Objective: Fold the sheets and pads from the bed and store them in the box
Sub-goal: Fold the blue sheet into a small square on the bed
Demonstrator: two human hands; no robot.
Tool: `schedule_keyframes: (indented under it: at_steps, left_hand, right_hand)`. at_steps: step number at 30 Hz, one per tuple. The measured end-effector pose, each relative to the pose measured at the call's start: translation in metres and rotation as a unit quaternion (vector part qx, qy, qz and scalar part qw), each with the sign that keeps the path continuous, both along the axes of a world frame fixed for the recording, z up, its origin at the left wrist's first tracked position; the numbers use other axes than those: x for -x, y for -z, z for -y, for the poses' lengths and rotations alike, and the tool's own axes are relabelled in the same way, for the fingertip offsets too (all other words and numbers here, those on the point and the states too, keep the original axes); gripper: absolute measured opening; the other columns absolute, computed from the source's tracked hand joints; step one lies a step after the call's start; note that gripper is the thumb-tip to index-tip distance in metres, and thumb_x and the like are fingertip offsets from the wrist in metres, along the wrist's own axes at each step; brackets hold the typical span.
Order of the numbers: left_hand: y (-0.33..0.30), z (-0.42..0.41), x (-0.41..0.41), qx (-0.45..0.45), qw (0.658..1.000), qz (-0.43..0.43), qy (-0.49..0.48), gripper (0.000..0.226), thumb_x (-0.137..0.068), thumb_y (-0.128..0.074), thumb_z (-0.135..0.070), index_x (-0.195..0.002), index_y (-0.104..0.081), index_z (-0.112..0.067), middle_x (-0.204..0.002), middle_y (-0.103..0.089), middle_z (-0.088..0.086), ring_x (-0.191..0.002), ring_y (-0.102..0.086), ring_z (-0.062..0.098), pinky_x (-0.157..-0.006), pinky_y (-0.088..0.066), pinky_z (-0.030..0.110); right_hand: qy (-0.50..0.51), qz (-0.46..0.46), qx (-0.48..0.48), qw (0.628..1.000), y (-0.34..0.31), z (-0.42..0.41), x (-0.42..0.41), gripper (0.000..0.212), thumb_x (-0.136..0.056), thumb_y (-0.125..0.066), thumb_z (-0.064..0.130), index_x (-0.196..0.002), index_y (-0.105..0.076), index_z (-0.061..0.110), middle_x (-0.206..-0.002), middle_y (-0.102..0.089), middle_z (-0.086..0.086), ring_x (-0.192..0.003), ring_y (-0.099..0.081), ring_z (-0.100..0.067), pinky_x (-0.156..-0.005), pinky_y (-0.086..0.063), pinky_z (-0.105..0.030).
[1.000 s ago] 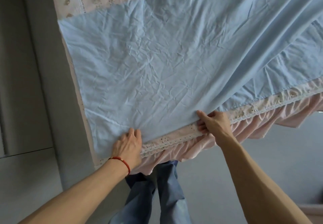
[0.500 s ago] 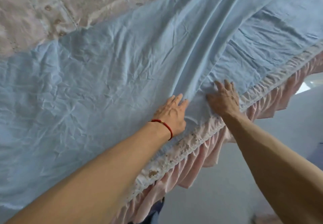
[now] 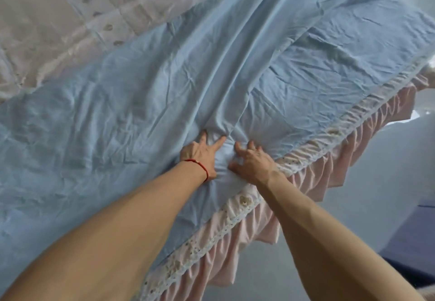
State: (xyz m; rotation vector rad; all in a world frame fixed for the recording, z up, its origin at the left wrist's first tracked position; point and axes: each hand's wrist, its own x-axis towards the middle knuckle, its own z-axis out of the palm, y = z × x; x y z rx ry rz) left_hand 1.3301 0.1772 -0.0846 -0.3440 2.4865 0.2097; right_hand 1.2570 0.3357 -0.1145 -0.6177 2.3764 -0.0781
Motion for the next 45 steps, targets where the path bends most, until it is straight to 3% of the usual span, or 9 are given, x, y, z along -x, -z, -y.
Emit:
schedule_keyframes:
  at_steps: [11, 16, 21, 25, 27, 30, 32, 38, 45]
  left_hand:
    - [0.014, -0.035, 0.019, 0.033, 0.993, 0.077, -0.08, 0.077, -0.105, -0.036, -0.012, -0.156, 0.006, -0.05, -0.166, 0.021, 0.016, -0.107, -0.065, 0.031, -0.11, -0.037, 0.055]
    - [0.019, -0.049, 0.013, 0.07, 0.984, 0.054, -0.155, 0.084, -0.104, -0.039, -0.01, -0.153, 0.013, -0.056, -0.165, 0.03, 0.004, -0.128, -0.041, 0.055, -0.113, -0.034, 0.059]
    - [0.01, -0.088, -0.006, 0.056, 0.943, -0.104, -0.311, 0.09, -0.082, -0.059, -0.001, -0.157, -0.025, -0.037, -0.169, 0.006, 0.006, -0.147, -0.018, 0.052, -0.116, -0.026, 0.064]
    - [0.018, -0.12, -0.021, 0.131, 0.78, -0.321, -0.52, 0.031, -0.075, -0.068, -0.012, -0.106, -0.061, -0.01, -0.11, -0.058, 0.014, -0.1, -0.057, 0.035, -0.085, -0.049, 0.042]
    - [0.018, -0.121, -0.021, 0.036, 0.585, -0.3, -0.752, 0.028, -0.08, -0.073, -0.032, -0.092, -0.065, -0.007, -0.09, -0.067, 0.009, -0.086, -0.064, 0.031, -0.081, -0.051, 0.035]
    - [0.008, -0.111, -0.017, -0.185, 0.175, -0.332, -0.908, 0.034, -0.085, -0.074, -0.038, -0.078, -0.063, -0.007, -0.062, -0.066, 0.005, -0.058, -0.064, 0.019, -0.066, -0.059, 0.032]
    - [0.005, -0.1, -0.015, -0.264, 0.051, -0.363, -0.892, 0.027, -0.091, -0.073, -0.029, -0.095, -0.062, -0.005, -0.075, -0.066, 0.011, -0.067, -0.065, 0.019, -0.063, -0.06, 0.03]
    - [0.002, -0.103, -0.032, -0.339, -0.027, -0.371, -0.864, 0.011, -0.1, -0.056, -0.002, -0.089, -0.054, 0.001, -0.085, -0.057, 0.013, -0.076, -0.059, 0.021, -0.065, -0.062, 0.03]
    - [-0.012, -0.159, -0.049, -0.284, 0.052, -0.375, -0.881, 0.02, -0.089, -0.063, 0.011, -0.075, -0.058, -0.003, -0.062, -0.062, 0.011, -0.059, -0.065, 0.02, -0.06, -0.063, 0.03]
  right_hand:
    - [-0.064, 0.041, -0.032, 0.997, -0.009, 0.006, 0.014, 0.068, -0.1, -0.054, 0.039, -0.156, -0.019, 0.025, -0.15, -0.03, -0.02, -0.131, -0.039, -0.039, -0.1, -0.049, -0.047]
    - [-0.139, 0.053, -0.024, 0.989, -0.009, -0.004, 0.027, 0.081, -0.094, -0.061, 0.048, -0.157, -0.016, 0.023, -0.15, -0.03, -0.025, -0.132, -0.042, -0.041, -0.106, -0.046, -0.045]
    - [-0.163, 0.053, 0.059, 0.984, -0.047, -0.01, 0.081, 0.043, -0.093, -0.054, 0.044, -0.133, -0.062, 0.028, -0.121, -0.068, -0.013, -0.113, -0.065, -0.035, -0.093, -0.051, -0.039]
    - [0.155, 0.287, 0.184, 0.927, -0.041, 0.024, 0.15, 0.037, -0.092, -0.064, 0.037, -0.096, -0.075, 0.002, -0.085, -0.076, -0.018, -0.075, -0.075, -0.036, -0.069, -0.065, -0.044]
    - [0.316, 0.395, 0.218, 0.835, -0.034, 0.04, 0.163, 0.036, -0.093, -0.071, 0.034, -0.095, -0.069, -0.002, -0.083, -0.075, -0.021, -0.066, -0.073, -0.034, -0.056, -0.064, -0.039]
    - [0.388, 0.36, 0.263, 0.806, -0.023, 0.048, 0.166, 0.027, -0.096, -0.068, 0.02, -0.096, -0.065, -0.007, -0.079, -0.073, -0.022, -0.056, -0.071, -0.03, -0.048, -0.061, -0.035]
    - [0.377, 0.313, 0.288, 0.823, -0.017, 0.041, 0.159, 0.027, -0.097, -0.063, 0.015, -0.103, -0.066, -0.011, -0.072, -0.073, -0.02, -0.048, -0.068, -0.026, -0.042, -0.057, -0.031]
    - [0.354, 0.224, 0.314, 0.852, -0.036, -0.028, 0.136, 0.027, -0.097, -0.055, 0.013, -0.083, -0.065, -0.007, -0.06, -0.067, -0.012, -0.043, -0.065, -0.022, -0.043, -0.055, -0.031]
    - [0.321, 0.194, 0.289, 0.881, -0.062, -0.109, 0.129, 0.03, -0.098, -0.056, 0.019, -0.079, -0.069, 0.0, -0.069, -0.073, -0.013, -0.053, -0.068, -0.025, -0.052, -0.057, -0.033]
